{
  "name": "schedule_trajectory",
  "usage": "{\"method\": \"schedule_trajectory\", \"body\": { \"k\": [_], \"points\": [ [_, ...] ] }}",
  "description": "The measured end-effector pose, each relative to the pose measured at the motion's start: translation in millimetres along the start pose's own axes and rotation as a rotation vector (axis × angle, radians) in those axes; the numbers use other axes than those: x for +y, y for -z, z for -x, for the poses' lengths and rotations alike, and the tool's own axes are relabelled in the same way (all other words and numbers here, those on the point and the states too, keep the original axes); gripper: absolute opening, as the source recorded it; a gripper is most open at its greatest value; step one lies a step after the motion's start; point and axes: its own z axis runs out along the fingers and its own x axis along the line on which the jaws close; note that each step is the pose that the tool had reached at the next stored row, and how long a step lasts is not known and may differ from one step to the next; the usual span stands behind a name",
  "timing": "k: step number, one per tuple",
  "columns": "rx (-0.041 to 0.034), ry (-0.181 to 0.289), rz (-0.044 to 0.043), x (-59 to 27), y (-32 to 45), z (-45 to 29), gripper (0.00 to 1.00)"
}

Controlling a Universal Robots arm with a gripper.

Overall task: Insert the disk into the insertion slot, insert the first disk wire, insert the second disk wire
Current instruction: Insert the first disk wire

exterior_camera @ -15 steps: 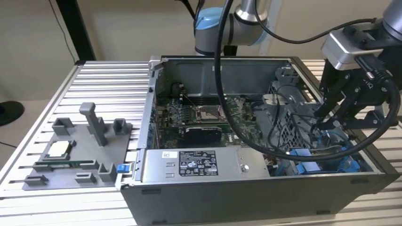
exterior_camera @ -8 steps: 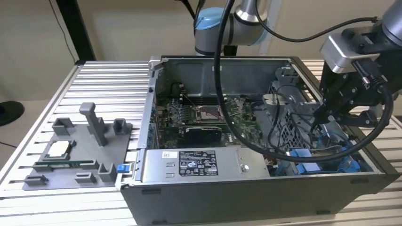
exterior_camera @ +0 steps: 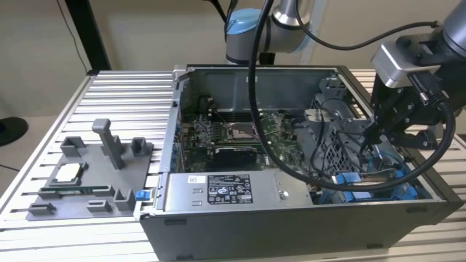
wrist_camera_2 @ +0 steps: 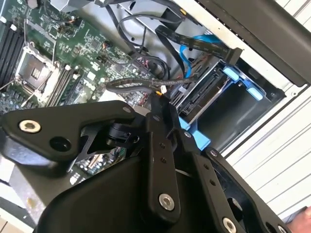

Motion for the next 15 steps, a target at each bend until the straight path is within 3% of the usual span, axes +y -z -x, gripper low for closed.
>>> {"method": "schedule_trajectory", "body": {
  "k": [11,12,15],
  "points": [
    [0.0001,0.001,0.0007,0.0,-0.1,-0.8,0.00],
    [0.0001,0.001,0.0007,0.0,-0.2,-0.8,1.00],
    [0.0001,0.001,0.0007,0.0,-0.5,-0.9,1.00]
  ]
}}
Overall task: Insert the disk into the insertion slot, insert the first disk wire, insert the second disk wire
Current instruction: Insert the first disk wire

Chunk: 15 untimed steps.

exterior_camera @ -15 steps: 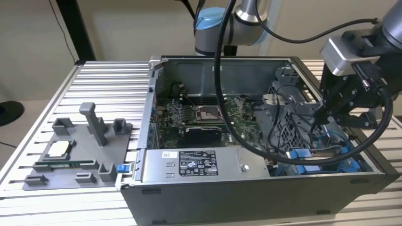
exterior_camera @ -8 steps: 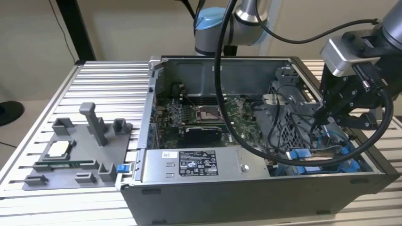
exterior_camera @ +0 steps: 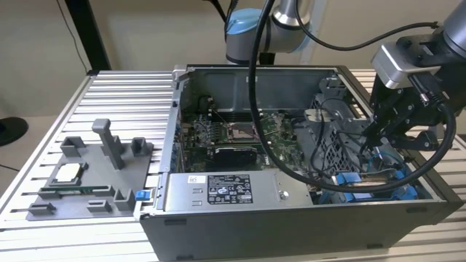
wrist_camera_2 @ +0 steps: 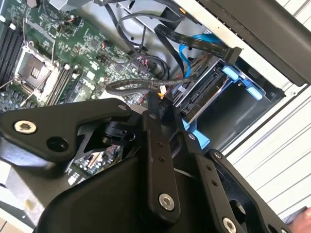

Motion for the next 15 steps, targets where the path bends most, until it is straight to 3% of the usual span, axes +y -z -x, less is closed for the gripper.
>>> {"method": "schedule_trajectory", "body": {
  "k": [6,7,15],
  "points": [
    [0.0003,0.000,0.0001,0.0,-2.3,-0.6,1.00],
    [0.0004,0.000,0.0001,0.0,-2.3,-0.6,0.00],
    [0.0003,-0.001,0.0047,0.2,-2.7,-2.0,0.00]
  ]
}}
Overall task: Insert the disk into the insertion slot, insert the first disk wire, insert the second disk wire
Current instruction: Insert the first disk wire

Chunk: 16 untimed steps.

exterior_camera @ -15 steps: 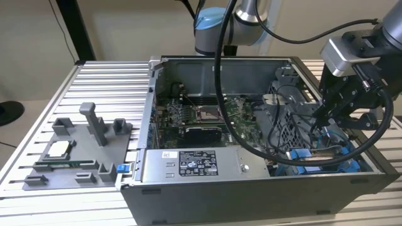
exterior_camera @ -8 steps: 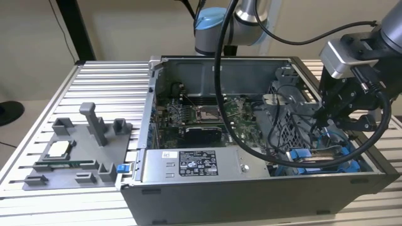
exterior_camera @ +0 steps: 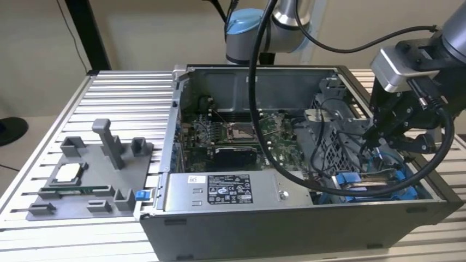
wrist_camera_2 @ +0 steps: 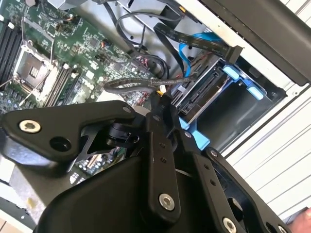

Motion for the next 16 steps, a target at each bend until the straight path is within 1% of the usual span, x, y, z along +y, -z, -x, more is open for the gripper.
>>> {"method": "schedule_trajectory", "body": {
  "k": [3,9,11,15,16],
  "points": [
    [0.0000,0.000,0.0029,-0.1,-0.8,-2.8,0.00],
    [0.0002,0.001,0.0246,-1.3,-1.5,-12.0,0.00],
    [0.0003,0.001,0.0306,-1.4,-1.7,-13.7,0.00],
    [0.0010,0.001,0.0314,-1.4,-1.7,-13.7,0.00],
    [0.0038,0.001,0.0325,-1.5,-1.7,-13.7,0.00]
  ]
}}
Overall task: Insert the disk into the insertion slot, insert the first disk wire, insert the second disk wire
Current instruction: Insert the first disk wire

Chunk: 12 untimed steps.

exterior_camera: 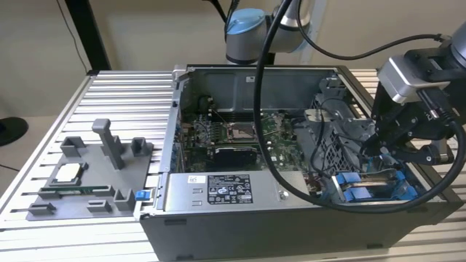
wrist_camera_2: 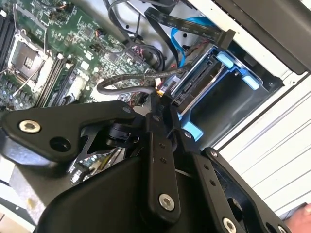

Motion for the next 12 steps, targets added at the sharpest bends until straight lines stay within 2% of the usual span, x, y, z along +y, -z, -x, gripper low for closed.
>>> {"method": "schedule_trajectory", "body": {
  "k": [2,8,12],
  "points": [
    [0.0142,-0.001,0.0033,0.0,-0.3,-0.1,0.00],
    [0.0615,-0.006,0.0056,-0.2,-2.9,-0.8,0.00],
    [0.0759,-0.015,0.0045,-3.1,-5.6,-1.7,0.00]
  ]
}}
